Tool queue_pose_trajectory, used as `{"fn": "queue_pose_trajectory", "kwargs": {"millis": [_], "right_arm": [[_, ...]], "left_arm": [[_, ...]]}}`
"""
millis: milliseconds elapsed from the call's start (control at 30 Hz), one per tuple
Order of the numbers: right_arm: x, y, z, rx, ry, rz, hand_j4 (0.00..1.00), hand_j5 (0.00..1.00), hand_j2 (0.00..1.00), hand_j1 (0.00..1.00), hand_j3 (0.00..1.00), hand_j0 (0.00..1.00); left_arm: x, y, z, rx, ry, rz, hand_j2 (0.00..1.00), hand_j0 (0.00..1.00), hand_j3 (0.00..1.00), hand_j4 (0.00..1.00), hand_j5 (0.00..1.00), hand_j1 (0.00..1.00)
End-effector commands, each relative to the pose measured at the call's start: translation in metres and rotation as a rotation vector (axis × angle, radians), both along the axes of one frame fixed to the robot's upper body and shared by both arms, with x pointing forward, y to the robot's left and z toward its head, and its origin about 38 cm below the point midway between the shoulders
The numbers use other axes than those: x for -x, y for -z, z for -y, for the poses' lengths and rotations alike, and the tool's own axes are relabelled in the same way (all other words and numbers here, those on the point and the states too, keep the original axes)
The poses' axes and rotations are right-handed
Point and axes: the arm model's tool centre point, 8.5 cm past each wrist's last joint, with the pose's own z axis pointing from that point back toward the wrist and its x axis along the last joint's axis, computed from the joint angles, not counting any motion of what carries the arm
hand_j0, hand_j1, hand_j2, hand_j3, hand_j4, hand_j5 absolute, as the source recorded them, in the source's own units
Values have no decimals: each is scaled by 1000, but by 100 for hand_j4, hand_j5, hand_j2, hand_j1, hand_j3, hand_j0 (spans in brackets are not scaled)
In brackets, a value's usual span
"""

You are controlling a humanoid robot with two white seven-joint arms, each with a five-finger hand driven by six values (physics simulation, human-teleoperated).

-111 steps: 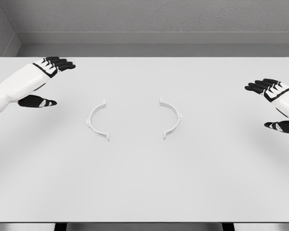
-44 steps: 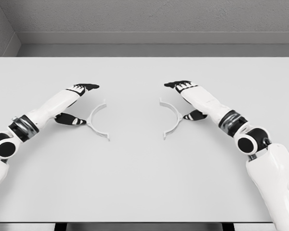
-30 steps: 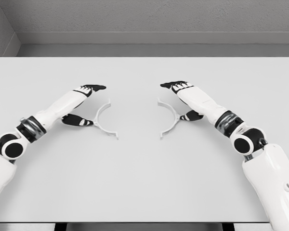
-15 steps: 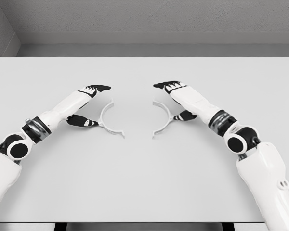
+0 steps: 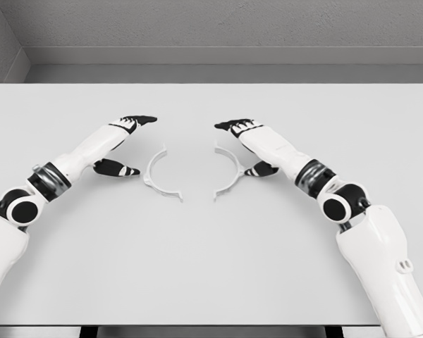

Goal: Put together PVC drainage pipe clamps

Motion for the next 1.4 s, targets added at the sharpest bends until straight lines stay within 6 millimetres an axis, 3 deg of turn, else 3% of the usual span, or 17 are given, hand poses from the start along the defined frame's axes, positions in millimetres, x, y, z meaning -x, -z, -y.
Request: {"fn": "queue_pose_trajectory", "kwargs": {"millis": [0, 400, 633, 833, 933, 1000, 1133, 1200, 1300, 1367], "right_arm": [[1, 1, -3, -4, -1, -6, 100, 100, 100, 100, 100, 100], [-7, -1, -10, 2, 1, -7, 100, 100, 100, 100, 100, 100], [-6, -2, -26, -3, -23, -3, 100, 100, 100, 100, 100, 100], [-8, -5, -19, -3, -8, 2, 100, 100, 100, 100, 100, 100], [-16, -20, 11, -35, 69, 36, 100, 100, 100, 100, 100, 100], [-11, -46, 37, -33, 103, 114, 100, 100, 100, 100, 100, 100], [30, -81, 94, -73, 202, 258, 100, 100, 100, 100, 100, 100], [42, -104, 133, -75, 255, 335, 100, 100, 100, 100, 100, 100], [67, -103, 157, -88, 182, 363, 100, 100, 100, 100, 100, 100], [76, -91, 163, -30, 144, 317, 100, 100, 100, 100, 100, 100]], "left_arm": [[0, 2, 1, 11, -4, -6, 100, 100, 100, 100, 100, 100], [0, 5, 19, 35, 18, -7, 100, 100, 100, 100, 100, 100], [1, 7, 26, 29, 26, -3, 100, 100, 100, 100, 100, 100], [1, 7, 28, 32, 30, -3, 100, 100, 100, 100, 100, 100], [2, 8, 32, 38, 34, -4, 100, 100, 100, 100, 100, 100], [2, 8, 33, 41, 35, -4, 100, 100, 100, 100, 100, 100], [3, 10, 37, 47, 39, -5, 100, 100, 100, 100, 100, 100], [3, 10, 37, 47, 39, -5, 100, 100, 100, 100, 100, 100], [1, 7, 33, 42, 32, -1, 100, 100, 100, 100, 100, 100], [0, 6, 28, 41, 21, 1, 100, 100, 100, 100, 100, 100]]}}
